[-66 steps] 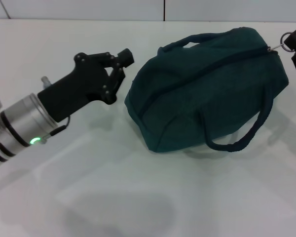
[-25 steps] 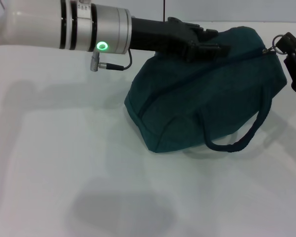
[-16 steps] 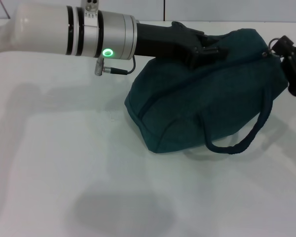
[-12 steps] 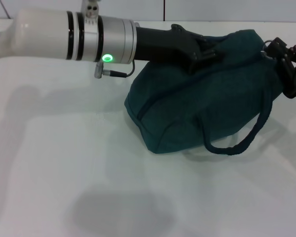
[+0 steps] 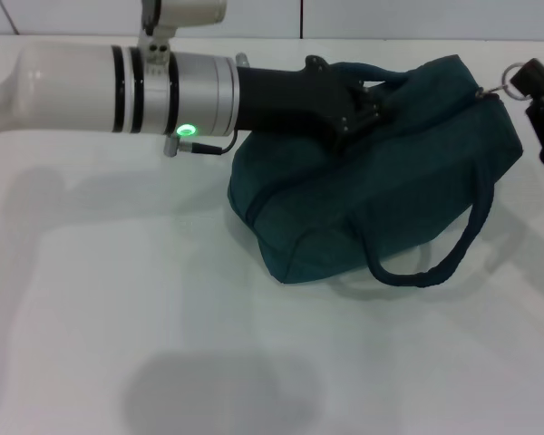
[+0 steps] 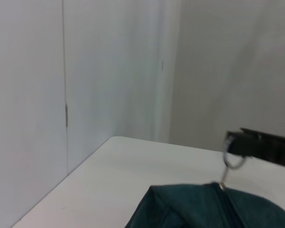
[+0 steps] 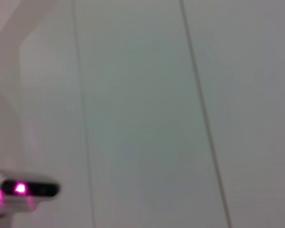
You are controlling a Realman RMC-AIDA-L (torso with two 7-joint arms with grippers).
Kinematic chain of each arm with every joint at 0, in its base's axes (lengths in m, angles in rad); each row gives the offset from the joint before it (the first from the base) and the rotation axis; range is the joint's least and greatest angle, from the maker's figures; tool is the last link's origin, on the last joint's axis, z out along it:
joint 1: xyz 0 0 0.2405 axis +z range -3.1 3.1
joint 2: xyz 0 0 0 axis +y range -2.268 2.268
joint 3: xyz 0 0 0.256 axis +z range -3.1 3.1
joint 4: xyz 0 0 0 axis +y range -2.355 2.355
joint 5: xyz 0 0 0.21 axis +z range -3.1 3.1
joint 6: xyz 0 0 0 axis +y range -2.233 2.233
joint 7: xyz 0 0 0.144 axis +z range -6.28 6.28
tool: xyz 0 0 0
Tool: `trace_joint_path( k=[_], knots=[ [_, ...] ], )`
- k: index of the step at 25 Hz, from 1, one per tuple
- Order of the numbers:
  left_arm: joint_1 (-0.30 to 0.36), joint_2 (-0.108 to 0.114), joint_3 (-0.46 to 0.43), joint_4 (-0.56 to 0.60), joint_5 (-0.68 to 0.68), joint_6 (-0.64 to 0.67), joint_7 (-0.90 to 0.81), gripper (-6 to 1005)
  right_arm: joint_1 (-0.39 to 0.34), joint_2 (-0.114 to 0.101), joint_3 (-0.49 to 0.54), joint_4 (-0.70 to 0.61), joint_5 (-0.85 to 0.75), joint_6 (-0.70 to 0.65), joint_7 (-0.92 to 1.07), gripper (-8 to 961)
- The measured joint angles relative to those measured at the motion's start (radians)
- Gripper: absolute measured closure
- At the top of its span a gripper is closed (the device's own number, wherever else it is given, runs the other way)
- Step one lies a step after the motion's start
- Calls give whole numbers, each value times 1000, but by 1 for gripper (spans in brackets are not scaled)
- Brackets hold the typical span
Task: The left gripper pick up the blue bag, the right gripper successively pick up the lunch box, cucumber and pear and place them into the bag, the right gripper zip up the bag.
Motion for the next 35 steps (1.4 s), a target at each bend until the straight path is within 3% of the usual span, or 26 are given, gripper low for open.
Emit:
trace_joint_path(
  k=[10,16,23,33,35],
  knots=[
    [101,0,1,96,-36,54,43,949,1,-3,6,52,41,34,52,935],
    [107,1,-8,98,-37,66,52,950,-4,-4,7,64,60,68,61,935],
    [97,1,-12,91,-31,70,42,950,6,-5,5,63,63,199,75,919],
    [97,-3,-12,88,-34,67,57,952,7,-9,-5,48,35,180,76,888],
    [97,-3,-12,87,-35,66,61,952,3,-11,-2,48,35,179,75,830]
  ],
)
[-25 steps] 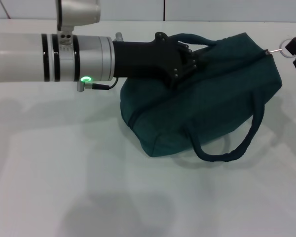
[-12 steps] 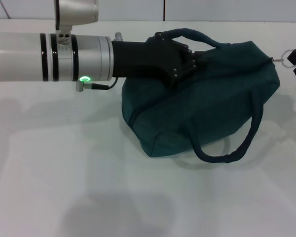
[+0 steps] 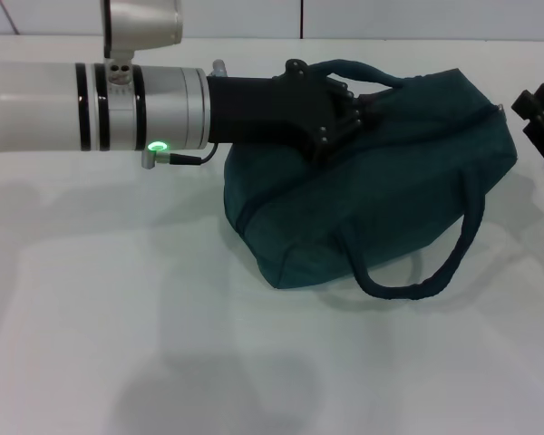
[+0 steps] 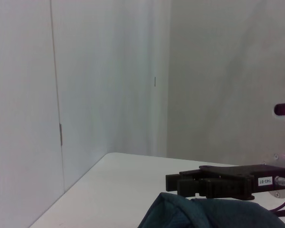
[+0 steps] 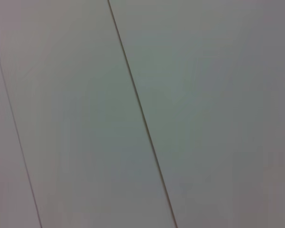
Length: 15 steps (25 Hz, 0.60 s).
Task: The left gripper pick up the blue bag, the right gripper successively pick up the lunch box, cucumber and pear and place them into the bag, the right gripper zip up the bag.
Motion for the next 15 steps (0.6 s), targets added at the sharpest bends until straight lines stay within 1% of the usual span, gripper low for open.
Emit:
trace_joint_path(
  k=[4,9,12,15],
  knots=[
    [-1,0,0,-4,-1,-2,6,953,-17,-2,4,-1,4,-3,-10,714],
    [-11,1,0,-22,-3,-2,29,952,-37,-9,-1,-2,-13,9,-83,487],
    [-22,1,0,-33,-3,-2,33,947,-39,-10,-3,-2,-48,45,-105,441],
    [-37,1,0,-49,-3,-2,33,941,-26,-5,-3,-7,-70,118,-127,395]
  ],
)
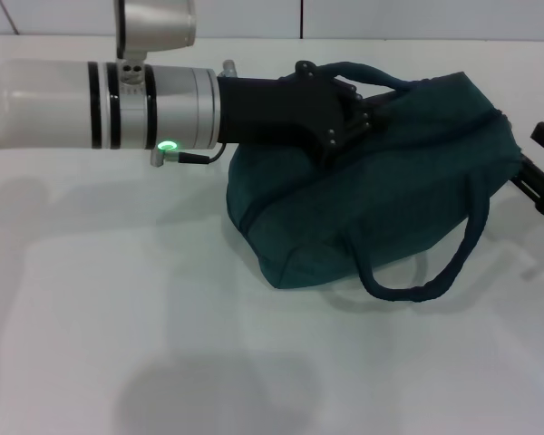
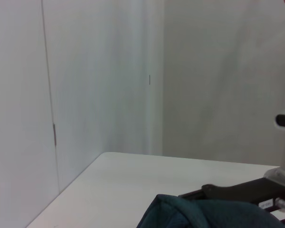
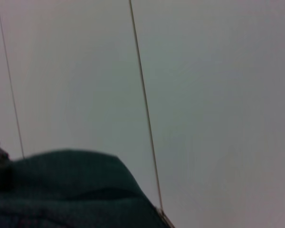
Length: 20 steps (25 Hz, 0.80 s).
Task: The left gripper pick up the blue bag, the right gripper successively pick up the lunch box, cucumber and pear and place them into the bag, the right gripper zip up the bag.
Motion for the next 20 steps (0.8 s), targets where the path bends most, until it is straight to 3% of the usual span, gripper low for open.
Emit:
trace_joint_path(
  k=[6,13,20],
  knots=[
    [-4,0,0,-2,0,0,0,931,42,4,-20,-23,-7,82,-10,423],
    [-4,0,0,-3,0,0,0,918,51,6,-43,-63,-8,86,-10,456],
    [-6,0,0,-3,1,-1,7,906,57,9,-119,-96,-8,76,-11,682]
  ],
)
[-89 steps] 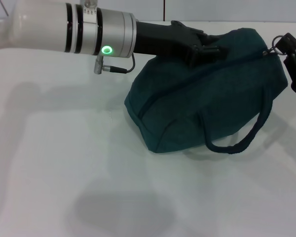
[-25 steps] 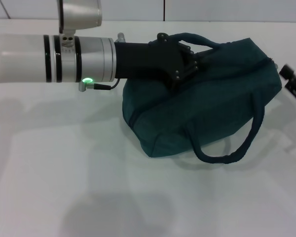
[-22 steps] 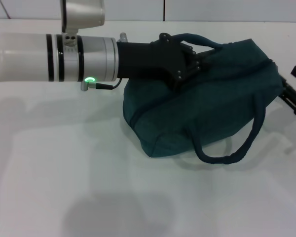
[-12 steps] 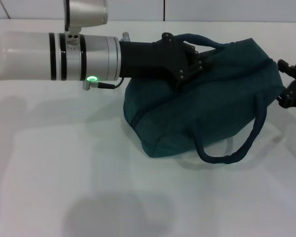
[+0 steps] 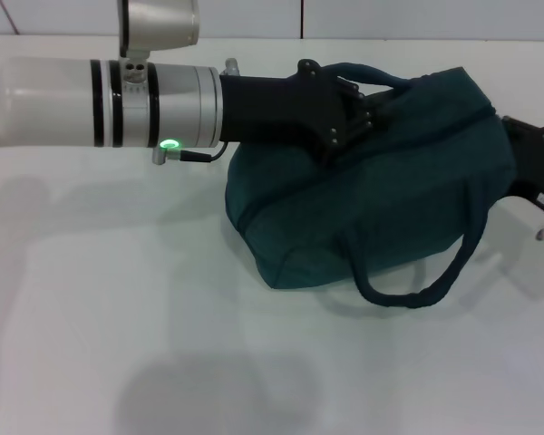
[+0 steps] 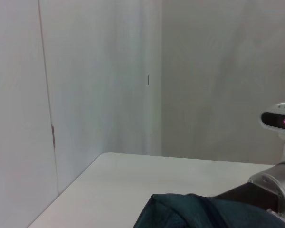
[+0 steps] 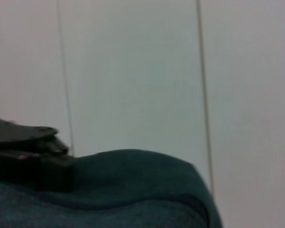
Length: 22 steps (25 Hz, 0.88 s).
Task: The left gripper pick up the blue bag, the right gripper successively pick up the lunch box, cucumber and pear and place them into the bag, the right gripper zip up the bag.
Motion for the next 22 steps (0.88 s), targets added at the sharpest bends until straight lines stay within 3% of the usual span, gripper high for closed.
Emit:
trace_joint_path(
  k=[10,18,22],
  knots=[
    [0,0,0,0,0,-10,-3,888,-5,4,-22,-11,4,2,0,715],
    [4,-2,0,-5,-24,-9,-6,873,-15,4,-15,-2,13,11,-1,810],
    [2,-2,2,-9,-26,-9,-10,866,-23,3,-13,-2,51,21,-1,904]
  ],
)
